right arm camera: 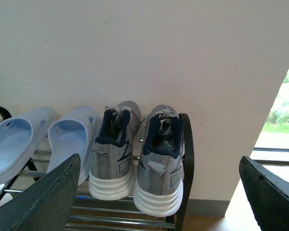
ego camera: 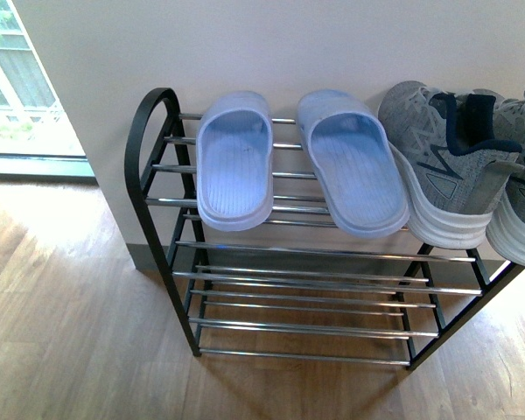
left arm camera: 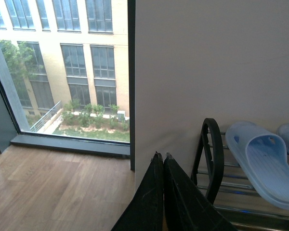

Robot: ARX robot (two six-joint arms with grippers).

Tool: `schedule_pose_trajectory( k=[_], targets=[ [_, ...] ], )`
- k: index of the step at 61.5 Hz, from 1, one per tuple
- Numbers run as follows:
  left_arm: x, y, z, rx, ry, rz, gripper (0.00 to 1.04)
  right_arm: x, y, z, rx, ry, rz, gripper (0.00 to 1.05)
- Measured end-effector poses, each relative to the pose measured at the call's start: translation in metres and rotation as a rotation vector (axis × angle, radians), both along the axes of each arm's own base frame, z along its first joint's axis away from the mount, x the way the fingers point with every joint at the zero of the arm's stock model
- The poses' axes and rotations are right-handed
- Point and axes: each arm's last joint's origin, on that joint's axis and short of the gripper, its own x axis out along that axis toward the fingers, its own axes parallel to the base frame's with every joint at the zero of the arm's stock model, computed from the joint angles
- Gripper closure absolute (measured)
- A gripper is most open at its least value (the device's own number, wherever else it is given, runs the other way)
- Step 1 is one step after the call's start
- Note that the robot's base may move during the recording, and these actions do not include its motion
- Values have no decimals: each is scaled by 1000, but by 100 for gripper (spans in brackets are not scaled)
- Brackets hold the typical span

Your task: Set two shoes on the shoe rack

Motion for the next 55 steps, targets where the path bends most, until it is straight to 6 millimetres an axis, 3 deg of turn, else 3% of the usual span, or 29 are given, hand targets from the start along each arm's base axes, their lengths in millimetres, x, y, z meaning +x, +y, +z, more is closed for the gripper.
schedule_pose_trajectory(
  k=[10,33,55],
  targets=[
    [-10,0,-4,0,18,0,104,0,0,0,0,0,0,9],
    [-11,0,-4,0,18,0,103,0,0,0,0,0,0,9],
    [-11,0,-4,0,18,1,43,0,0,0,0,0,0,9]
  ],
)
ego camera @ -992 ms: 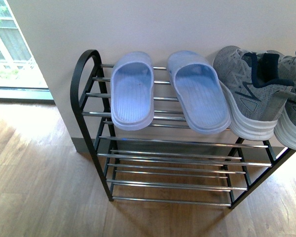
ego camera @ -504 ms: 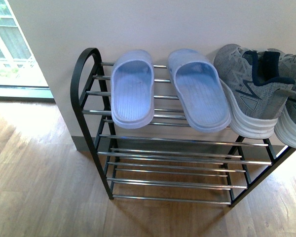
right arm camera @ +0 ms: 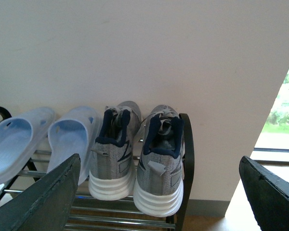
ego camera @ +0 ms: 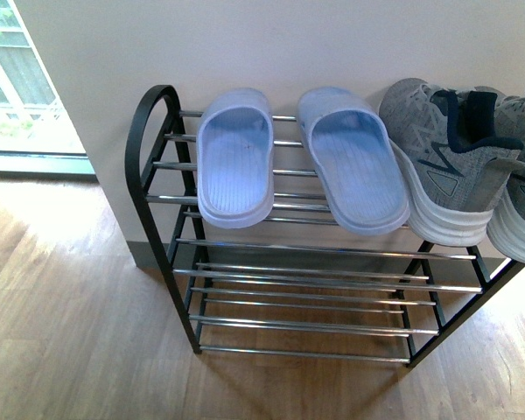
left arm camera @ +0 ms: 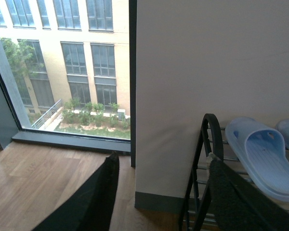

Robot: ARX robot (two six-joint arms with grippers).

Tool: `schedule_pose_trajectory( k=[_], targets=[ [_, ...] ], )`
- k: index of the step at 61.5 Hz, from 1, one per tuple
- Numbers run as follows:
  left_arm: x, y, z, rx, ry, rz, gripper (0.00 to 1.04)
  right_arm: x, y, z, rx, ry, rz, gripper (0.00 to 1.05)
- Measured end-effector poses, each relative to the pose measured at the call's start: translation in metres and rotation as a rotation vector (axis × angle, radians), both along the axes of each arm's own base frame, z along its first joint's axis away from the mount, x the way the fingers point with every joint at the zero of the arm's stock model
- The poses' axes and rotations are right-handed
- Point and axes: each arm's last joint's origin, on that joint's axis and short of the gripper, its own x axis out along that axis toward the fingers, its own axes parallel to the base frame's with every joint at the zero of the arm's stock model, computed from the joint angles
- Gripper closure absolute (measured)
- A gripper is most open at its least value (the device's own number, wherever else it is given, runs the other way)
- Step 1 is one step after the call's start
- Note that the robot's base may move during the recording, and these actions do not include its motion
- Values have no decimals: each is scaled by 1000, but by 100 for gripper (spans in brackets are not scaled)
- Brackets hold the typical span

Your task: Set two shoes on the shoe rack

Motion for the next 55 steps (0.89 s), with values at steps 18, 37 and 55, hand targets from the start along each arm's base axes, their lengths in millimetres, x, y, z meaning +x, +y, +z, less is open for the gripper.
schedule_pose_trajectory(
  k=[18,37,55],
  targets=[
    [0,0,0,3,0,0,10,0,0,0,0,1,0,9],
    [0,0,0,4,0,0,9,0,0,0,0,1,0,9],
    [0,0,0,4,0,0,9,0,0,0,1,0,0,9]
  ],
)
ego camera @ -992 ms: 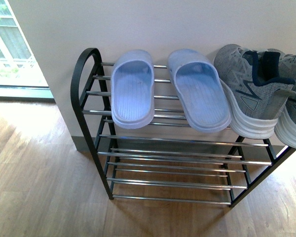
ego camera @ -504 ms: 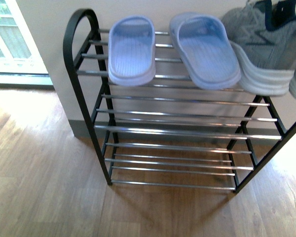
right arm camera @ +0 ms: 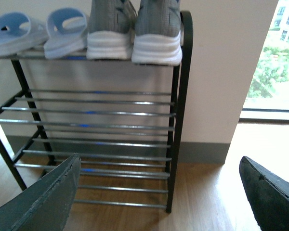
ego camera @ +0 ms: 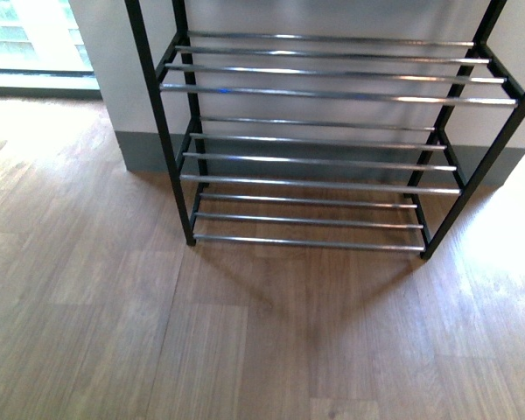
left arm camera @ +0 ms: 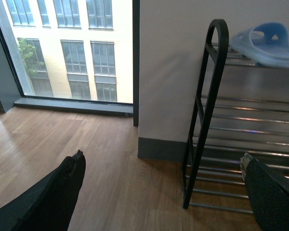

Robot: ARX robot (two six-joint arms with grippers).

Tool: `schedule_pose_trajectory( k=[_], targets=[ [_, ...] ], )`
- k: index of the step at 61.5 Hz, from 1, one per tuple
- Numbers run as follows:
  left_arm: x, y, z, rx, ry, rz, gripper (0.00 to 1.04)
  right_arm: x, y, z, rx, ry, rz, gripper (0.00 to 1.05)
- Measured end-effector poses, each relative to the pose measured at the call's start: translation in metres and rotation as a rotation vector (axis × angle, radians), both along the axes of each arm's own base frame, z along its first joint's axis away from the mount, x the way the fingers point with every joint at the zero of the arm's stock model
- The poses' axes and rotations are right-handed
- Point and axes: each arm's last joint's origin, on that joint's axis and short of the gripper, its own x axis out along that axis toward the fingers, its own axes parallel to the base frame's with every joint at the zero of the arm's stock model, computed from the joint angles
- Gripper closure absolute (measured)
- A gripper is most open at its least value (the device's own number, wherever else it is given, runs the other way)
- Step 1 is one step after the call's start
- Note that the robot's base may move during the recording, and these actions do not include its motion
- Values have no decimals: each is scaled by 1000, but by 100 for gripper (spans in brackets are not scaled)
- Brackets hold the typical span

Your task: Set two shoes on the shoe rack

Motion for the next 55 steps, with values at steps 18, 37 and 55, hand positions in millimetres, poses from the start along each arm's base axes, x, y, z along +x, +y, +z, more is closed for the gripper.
schedule_pose_trajectory(
  k=[18,37,55],
  targets=[
    [0,0,0,0,0,0,9,0,0,0,0,0,0,9],
    [0,0,0,0,-1,0,9,0,0,0,0,1,0,9],
    [0,0,0,0,-1,-1,9,0,0,0,0,0,-3,9]
  ],
)
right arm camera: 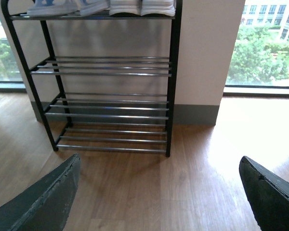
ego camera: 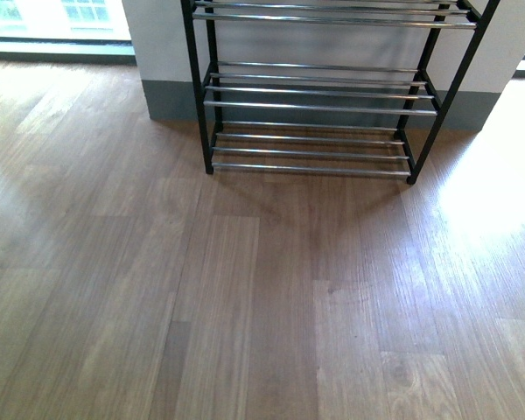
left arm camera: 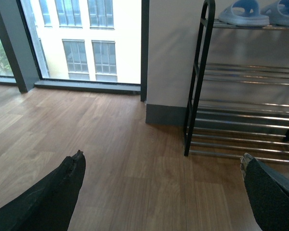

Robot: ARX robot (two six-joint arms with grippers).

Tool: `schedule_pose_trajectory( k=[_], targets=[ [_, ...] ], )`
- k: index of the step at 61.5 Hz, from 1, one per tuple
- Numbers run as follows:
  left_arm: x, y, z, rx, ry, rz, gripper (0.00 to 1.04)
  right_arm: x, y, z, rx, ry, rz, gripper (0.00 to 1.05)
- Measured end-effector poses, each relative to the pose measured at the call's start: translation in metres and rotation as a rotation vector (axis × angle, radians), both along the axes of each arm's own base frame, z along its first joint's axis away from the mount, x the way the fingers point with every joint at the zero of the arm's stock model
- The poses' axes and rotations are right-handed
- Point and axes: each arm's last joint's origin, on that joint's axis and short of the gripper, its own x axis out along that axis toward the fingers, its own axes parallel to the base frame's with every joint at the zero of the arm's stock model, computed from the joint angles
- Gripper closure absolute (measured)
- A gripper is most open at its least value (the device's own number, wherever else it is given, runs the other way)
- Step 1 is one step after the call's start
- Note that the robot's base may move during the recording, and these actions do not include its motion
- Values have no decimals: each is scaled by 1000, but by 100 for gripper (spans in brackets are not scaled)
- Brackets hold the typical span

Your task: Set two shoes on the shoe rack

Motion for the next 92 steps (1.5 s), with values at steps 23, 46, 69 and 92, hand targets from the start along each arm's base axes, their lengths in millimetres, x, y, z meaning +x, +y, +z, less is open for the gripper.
schedule_pose_trajectory(
  k=[23,46,69,92],
  targets=[
    [0,0,0,0,0,1,9,0,0,0,0,1,3,9],
    [0,0,0,0,0,1,9,0,0,0,0,1,2,9],
    [0,0,0,0,0,5,9,0,0,0,0,0,7,9],
    [0,0,0,0,0,1,9,0,0,0,0,0,1,9]
  ],
)
